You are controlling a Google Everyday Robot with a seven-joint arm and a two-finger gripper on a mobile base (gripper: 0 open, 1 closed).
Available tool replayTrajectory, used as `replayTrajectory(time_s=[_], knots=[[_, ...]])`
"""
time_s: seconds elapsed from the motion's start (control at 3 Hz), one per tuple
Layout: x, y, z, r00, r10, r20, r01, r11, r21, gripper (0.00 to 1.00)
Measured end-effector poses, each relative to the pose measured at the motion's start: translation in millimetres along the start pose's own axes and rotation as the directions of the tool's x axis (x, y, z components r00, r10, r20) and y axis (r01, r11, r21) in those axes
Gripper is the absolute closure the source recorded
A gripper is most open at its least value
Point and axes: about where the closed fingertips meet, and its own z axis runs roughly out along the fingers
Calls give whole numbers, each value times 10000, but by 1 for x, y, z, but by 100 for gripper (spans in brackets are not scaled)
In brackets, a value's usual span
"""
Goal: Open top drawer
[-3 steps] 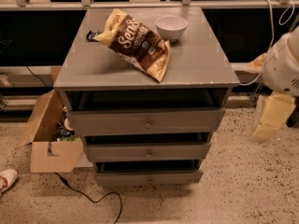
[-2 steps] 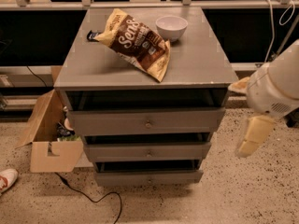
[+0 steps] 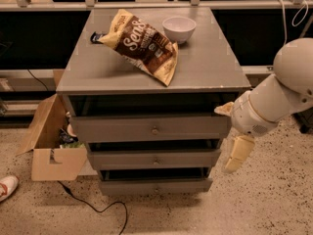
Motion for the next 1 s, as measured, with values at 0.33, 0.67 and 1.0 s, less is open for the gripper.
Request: replayTrajectory(time_s=[0.33, 0.67, 1.0], knots=[[-10, -8, 29, 9971, -735, -181, 730, 9971, -228, 0], [-14, -23, 62, 9892, -1407, -407, 1408, 9900, -13, 0], [-21, -48, 83, 9822, -1849, -343, 1868, 9805, 618, 0]])
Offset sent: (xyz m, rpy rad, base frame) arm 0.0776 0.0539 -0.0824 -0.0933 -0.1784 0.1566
